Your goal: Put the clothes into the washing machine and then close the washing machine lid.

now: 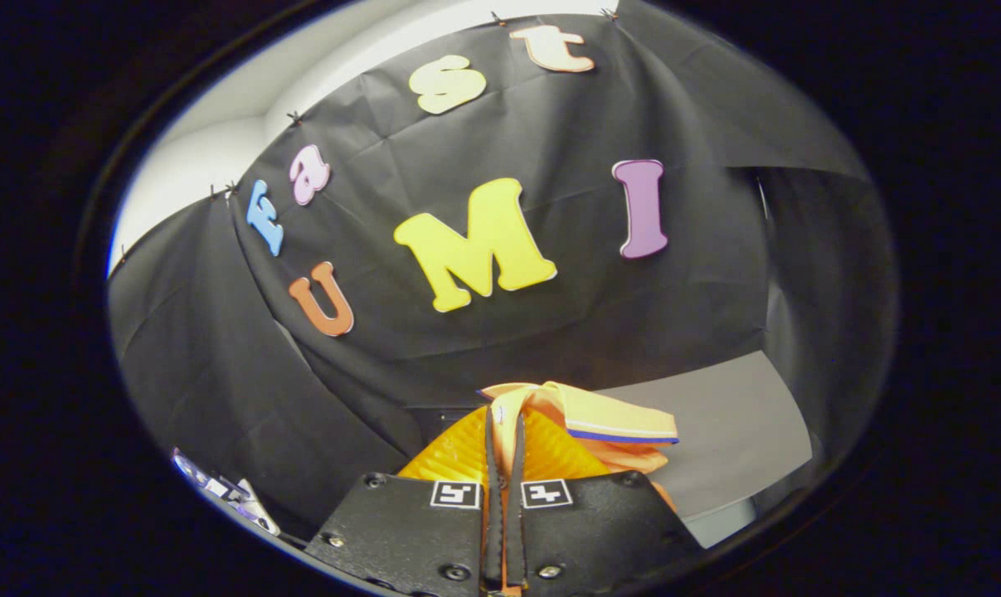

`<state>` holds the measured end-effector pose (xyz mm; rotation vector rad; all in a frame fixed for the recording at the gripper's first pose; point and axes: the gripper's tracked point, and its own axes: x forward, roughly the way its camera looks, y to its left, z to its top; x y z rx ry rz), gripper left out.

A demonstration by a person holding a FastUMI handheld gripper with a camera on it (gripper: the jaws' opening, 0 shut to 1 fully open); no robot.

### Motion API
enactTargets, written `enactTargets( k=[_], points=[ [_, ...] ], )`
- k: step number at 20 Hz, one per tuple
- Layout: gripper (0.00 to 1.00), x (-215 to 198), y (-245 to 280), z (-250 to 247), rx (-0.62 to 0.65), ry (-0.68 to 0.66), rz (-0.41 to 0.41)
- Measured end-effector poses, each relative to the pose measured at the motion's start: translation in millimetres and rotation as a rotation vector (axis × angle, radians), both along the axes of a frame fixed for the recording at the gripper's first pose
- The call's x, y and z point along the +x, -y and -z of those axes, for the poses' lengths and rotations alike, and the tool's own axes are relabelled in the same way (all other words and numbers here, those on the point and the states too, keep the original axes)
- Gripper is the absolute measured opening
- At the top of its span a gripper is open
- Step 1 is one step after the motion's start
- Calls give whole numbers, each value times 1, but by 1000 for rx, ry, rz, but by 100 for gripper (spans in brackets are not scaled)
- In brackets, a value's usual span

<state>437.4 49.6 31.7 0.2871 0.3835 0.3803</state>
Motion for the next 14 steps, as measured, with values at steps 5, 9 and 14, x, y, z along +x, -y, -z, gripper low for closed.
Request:
enactTargets(
  k=[5,9,14],
  points=[
    [5,-32,-53,-21,-4,39,-36],
    [5,-50,-93,-24,-6,45,-52],
    [5,-55,-143,-21,-3,34,-82]
  ],
)
